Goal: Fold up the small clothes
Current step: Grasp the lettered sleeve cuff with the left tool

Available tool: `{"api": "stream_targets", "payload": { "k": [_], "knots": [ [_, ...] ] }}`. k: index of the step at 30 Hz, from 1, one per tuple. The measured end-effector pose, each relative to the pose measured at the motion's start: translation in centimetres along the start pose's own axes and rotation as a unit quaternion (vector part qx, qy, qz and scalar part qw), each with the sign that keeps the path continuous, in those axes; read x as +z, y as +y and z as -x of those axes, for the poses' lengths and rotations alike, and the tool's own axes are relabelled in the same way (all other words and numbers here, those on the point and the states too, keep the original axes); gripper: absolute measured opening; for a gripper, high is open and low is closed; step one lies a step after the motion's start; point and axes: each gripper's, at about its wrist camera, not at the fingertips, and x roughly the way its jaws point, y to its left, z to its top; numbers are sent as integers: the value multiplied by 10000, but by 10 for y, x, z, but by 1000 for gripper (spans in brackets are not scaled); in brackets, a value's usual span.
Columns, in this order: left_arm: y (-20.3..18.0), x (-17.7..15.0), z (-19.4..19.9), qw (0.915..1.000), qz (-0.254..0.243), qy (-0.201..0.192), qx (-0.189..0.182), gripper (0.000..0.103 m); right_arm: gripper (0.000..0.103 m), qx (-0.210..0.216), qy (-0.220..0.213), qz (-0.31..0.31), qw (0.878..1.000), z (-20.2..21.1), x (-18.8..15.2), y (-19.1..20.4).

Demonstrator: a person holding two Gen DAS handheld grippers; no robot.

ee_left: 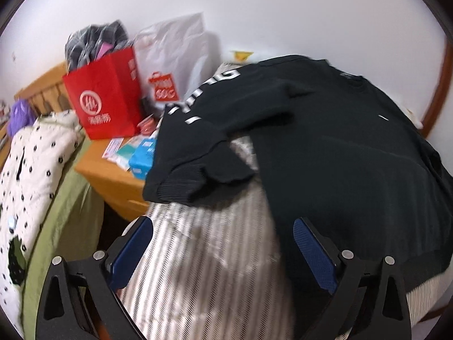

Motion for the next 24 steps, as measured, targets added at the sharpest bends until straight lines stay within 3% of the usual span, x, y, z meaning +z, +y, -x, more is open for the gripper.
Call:
{"api": "stream_targets", "payload": {
  "k": [9, 13, 15, 17, 18, 19, 22, 24],
  "knots": [
    [4, 15, -52, 9984, -399, 295, 269, 93, 100, -118, 314, -63, 9994, -41, 22, 9],
    [-2, 16, -62, 9970, -575, 245, 447, 90, 100, -168, 395, 12, 9991, -51, 32, 17],
    [-1, 21, -63, 9977, -461, 212, 458, 79, 100, -131, 425, 35, 9990, -57, 36, 22],
    [-1, 27, -65, 9972, -429, 181, 593, 53, 100, -93, 476, 86, 9988, -63, 41, 26],
    [-1, 30, -65, 9966, -436, 170, 685, 45, 100, -87, 485, 112, 9987, -66, 42, 28],
    [1, 33, -66, 9961, -428, 153, 762, 28, 100, -64, 491, 151, 9987, -69, 44, 30],
    [8, 43, -65, 9978, -186, 243, 584, 15, 100, 23, 501, 213, 9985, -74, 46, 32],
    [8, 50, -62, 9984, -121, 248, 487, 13, 100, 57, 517, 235, 9984, -77, 47, 31]
  ]
}}
